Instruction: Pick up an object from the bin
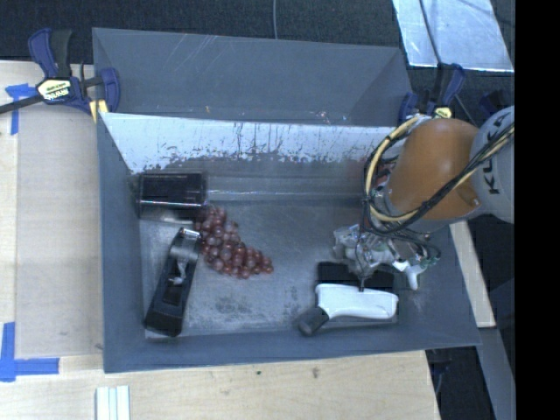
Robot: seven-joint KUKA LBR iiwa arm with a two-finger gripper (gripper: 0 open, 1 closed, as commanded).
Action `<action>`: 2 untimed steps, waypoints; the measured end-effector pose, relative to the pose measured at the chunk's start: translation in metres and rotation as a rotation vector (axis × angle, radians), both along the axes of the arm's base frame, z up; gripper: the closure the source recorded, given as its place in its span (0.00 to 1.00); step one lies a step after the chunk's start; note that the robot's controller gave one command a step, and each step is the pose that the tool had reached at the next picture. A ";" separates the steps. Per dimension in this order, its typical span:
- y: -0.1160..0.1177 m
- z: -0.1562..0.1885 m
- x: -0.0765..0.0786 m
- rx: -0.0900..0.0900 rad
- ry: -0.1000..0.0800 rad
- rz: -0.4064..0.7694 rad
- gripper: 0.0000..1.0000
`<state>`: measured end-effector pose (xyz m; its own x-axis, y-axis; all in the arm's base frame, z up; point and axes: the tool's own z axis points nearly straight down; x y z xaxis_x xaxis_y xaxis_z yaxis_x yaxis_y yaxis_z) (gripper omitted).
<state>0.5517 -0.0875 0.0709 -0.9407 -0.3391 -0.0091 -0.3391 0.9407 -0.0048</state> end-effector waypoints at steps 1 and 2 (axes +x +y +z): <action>0.000 0.000 0.000 0.000 0.000 0.000 1.00; -0.022 0.000 0.015 0.002 -0.010 -0.270 0.00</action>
Offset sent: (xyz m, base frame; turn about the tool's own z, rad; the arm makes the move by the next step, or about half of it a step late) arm 0.0124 -0.0213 -0.0009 0.2689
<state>0.5663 -0.1097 0.0711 -0.9969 -0.0763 -0.0193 -0.0762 0.9971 -0.0044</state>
